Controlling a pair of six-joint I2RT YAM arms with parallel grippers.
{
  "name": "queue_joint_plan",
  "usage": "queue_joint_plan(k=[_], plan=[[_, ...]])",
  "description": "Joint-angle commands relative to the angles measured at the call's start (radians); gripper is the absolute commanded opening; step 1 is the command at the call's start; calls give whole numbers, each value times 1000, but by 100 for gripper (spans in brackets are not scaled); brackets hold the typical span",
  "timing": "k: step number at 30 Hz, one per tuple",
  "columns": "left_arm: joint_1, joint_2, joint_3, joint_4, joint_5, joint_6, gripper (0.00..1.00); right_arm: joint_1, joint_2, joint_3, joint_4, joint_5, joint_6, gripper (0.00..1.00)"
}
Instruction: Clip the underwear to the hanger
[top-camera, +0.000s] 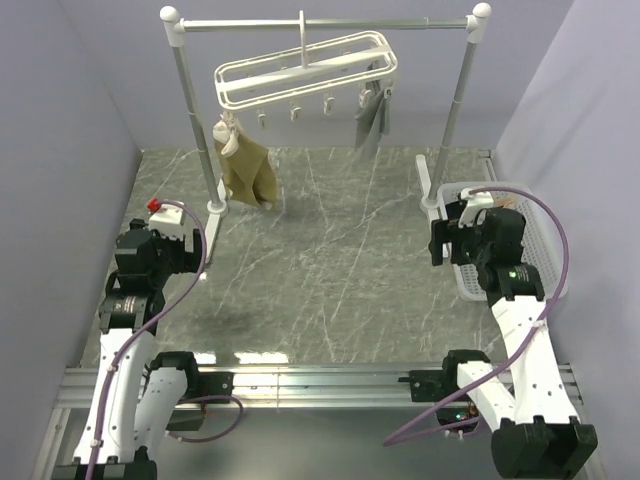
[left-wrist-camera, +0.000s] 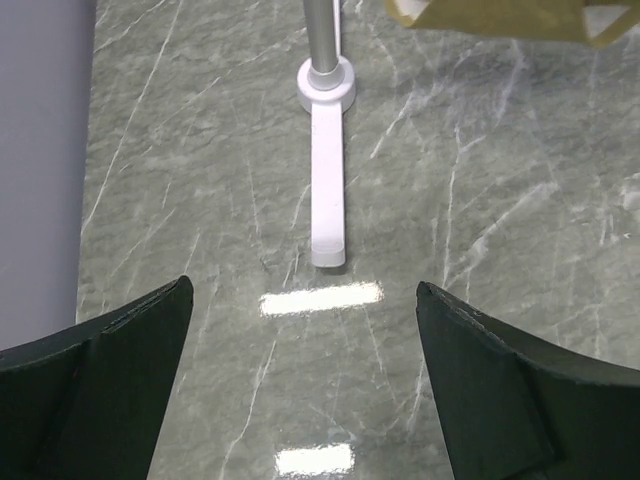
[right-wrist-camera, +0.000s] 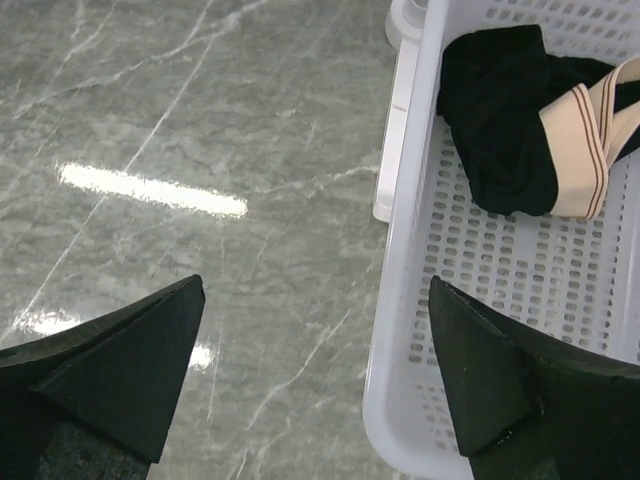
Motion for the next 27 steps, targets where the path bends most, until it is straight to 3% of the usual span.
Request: queue_joint_plan(k=[1, 8, 17, 27], plan=[[2, 40, 99, -1, 91, 1, 99, -2, 42, 130, -56, 6, -27, 100], [3, 124, 195, -10, 180, -31, 99, -86, 261, 307, -169, -7, -69, 100], [3, 166, 219, 16, 231, -74, 99, -332, 580, 511, -253, -24, -35, 100], [3, 157, 179, 31, 271, -86, 99, -434, 843, 542, -143, 0, 113, 100]])
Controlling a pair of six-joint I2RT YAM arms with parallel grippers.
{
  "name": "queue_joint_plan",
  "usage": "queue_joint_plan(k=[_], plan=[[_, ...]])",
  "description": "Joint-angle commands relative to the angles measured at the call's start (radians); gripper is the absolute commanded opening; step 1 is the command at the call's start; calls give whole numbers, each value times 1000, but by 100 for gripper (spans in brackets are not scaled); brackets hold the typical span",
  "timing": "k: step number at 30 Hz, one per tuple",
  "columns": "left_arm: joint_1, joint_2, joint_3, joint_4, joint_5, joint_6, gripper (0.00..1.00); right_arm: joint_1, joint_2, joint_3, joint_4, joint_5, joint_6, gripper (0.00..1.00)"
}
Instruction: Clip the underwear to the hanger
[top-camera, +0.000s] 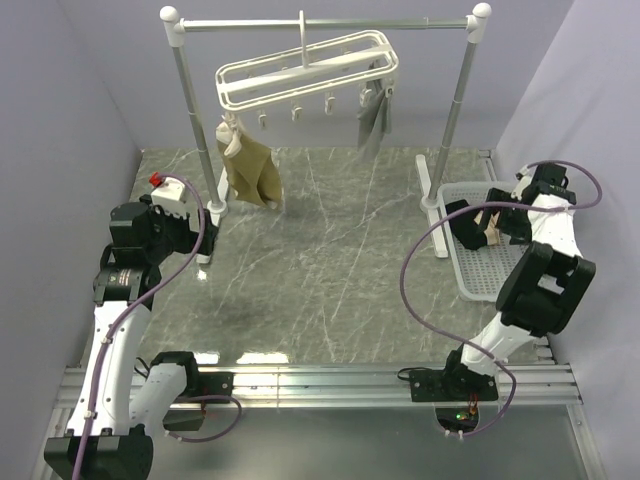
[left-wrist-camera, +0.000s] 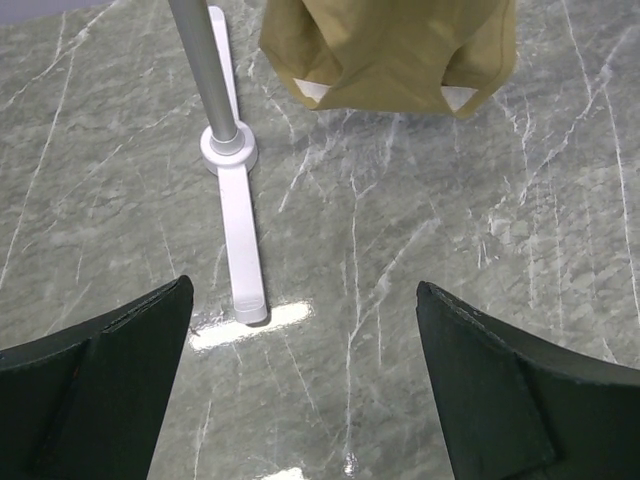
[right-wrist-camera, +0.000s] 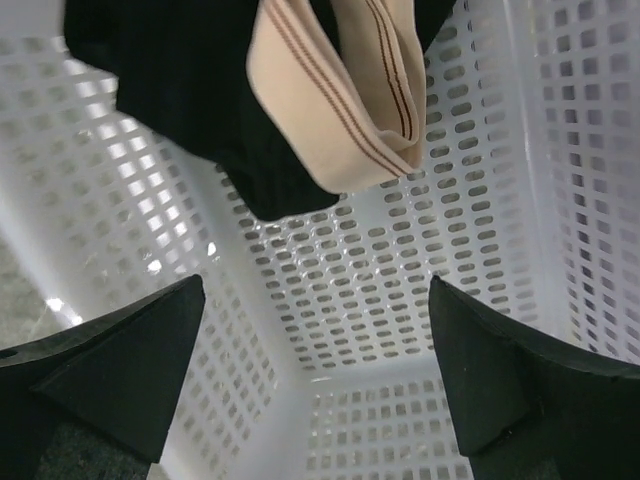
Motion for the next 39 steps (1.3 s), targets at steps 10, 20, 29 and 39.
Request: queue_joint_plan(k=[10, 20, 29, 39], plan=[[3, -43, -47, 69, -5, -60, 99, -16, 239, 53, 190, 0, 201, 100], [3, -17, -33, 73, -14, -60, 99, -19, 251, 74, 220, -46, 195, 54], [3, 56, 11, 23, -43, -57, 99, -54, 15, 89, 154, -175, 29, 0], [3, 92, 104, -89, 198, 1, 99, -56, -242, 284, -75, -471, -205, 0]])
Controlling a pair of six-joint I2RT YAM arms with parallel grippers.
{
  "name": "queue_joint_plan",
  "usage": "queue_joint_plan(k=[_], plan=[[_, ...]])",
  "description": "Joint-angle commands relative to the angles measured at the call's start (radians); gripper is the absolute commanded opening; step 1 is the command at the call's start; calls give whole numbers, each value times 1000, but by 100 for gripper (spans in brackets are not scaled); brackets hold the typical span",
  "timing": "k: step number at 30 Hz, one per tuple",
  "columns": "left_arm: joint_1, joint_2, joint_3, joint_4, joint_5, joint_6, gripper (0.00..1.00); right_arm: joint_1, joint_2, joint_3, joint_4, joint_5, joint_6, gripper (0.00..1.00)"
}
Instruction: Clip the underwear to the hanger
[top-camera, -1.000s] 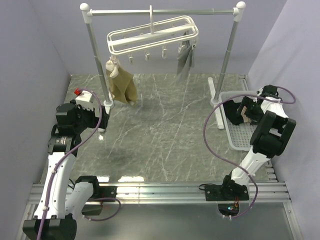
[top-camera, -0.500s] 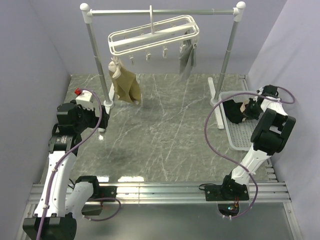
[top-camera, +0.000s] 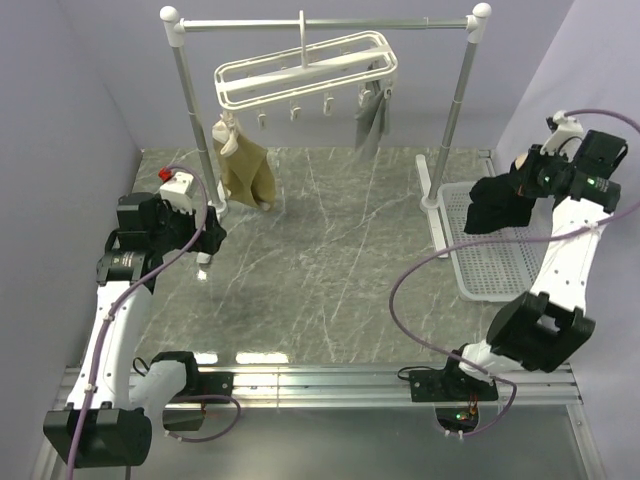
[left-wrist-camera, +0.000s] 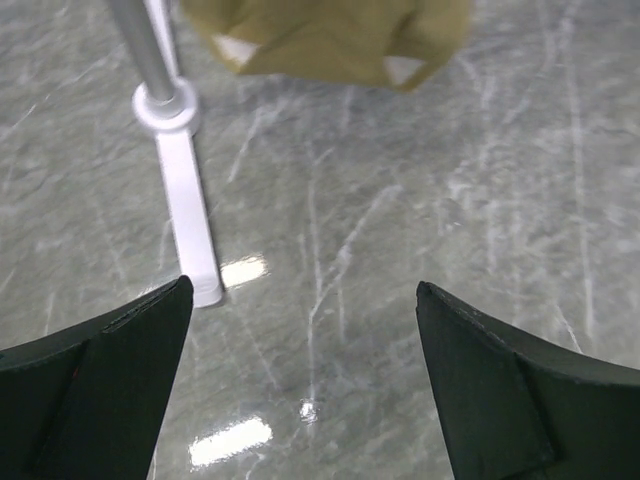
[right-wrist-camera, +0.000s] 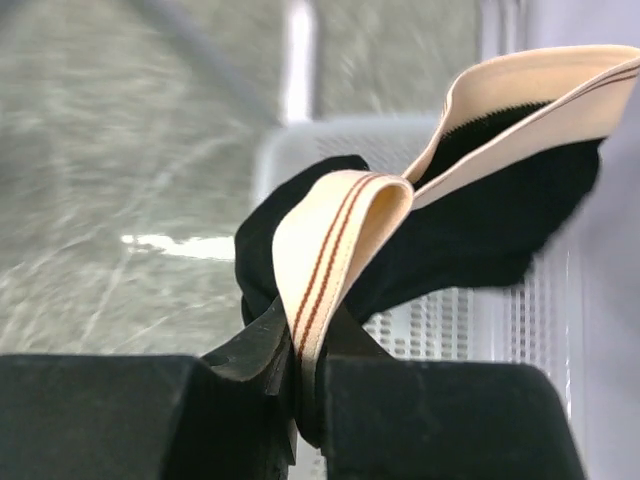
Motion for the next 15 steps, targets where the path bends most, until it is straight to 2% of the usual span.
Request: queue_joint_plan(k=[1, 7, 10, 11, 14, 15], plan=[[3, -24, 75, -33, 151, 35, 99, 5, -93, 94, -136, -198, -111, 0], [3, -52, 120, -99, 326, 119, 99, 71, -177, 144, -262, -346, -200, 0], [3, -72, 120, -122, 393, 168, 99, 188, -252, 71, -261, -330, -238, 0], [2, -75, 118, -127, 401, 186, 99, 269, -277, 42, -253, -313, -249, 0], [2, -72, 115, -158, 432, 225, 99, 405, -350, -111, -198, -237, -248, 0], [3, -69, 114, -167, 440, 234, 99, 492, -378, -192, -169, -216, -243, 0]])
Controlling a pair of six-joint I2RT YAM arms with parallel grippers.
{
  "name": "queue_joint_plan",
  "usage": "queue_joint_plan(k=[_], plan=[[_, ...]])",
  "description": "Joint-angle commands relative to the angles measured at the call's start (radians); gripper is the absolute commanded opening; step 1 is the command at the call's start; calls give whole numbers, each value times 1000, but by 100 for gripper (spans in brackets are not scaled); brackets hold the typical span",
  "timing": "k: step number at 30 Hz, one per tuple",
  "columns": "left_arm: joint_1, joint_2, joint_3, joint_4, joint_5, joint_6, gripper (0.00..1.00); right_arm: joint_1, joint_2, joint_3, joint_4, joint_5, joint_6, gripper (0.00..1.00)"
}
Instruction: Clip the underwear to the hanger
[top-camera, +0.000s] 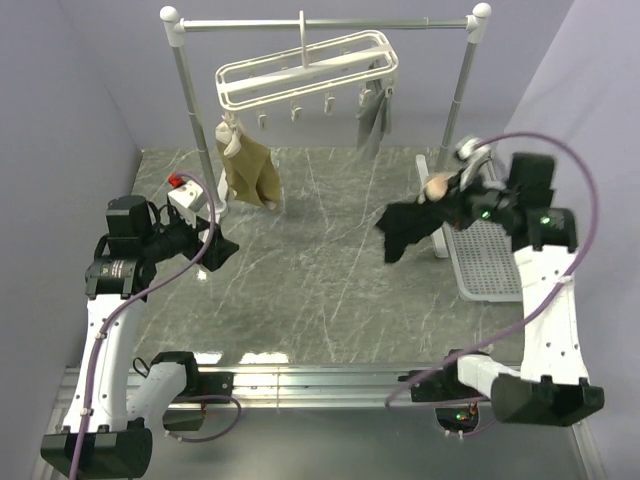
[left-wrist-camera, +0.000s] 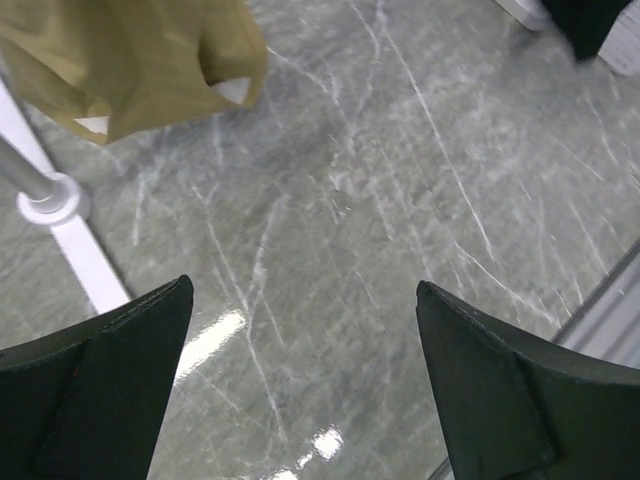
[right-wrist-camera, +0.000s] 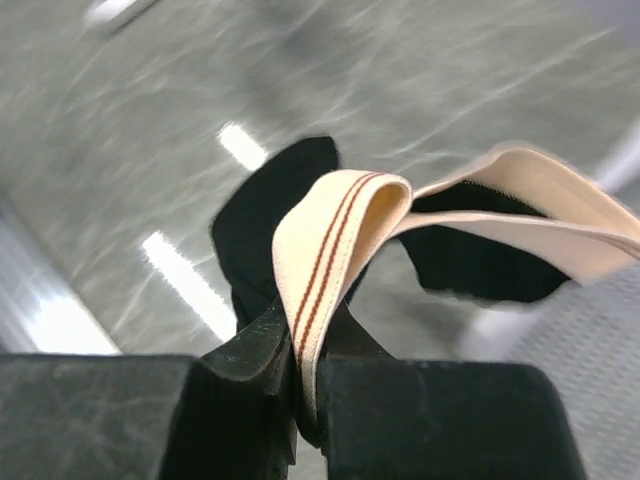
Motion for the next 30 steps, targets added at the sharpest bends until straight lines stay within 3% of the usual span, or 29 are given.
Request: queue_joint_plan(k=[1, 6, 8, 11, 18, 20, 22, 28, 30], plan=[[2, 1, 30, -50, 98, 85, 99, 156, -68, -163, 44, 54, -26, 0], [-1, 28, 6, -107, 115, 149, 98, 438, -76, -385, 193, 128, 74, 0], [-1, 53, -8, -122, 101, 158, 97, 505, -53, -459, 237, 165, 132, 7], [-6, 100, -22, -138, 81, 183, 95, 733, -33, -534, 338, 284, 175, 16], [-53, 151, -50, -66, 78, 153, 94, 838, 28, -524, 368, 228, 206, 49], [-105, 173, -65, -41, 69, 137, 93, 895, 48, -531, 362, 232, 190, 71], [-162, 193, -79, -23, 48, 146, 93, 911, 50, -538, 342, 243, 175, 82], [-279, 229, -128, 22, 8, 191, 93, 823, -19, -533, 323, 275, 186, 85], [-300, 245, -149, 42, 18, 206, 92, 712, -7, -536, 343, 223, 202, 84]])
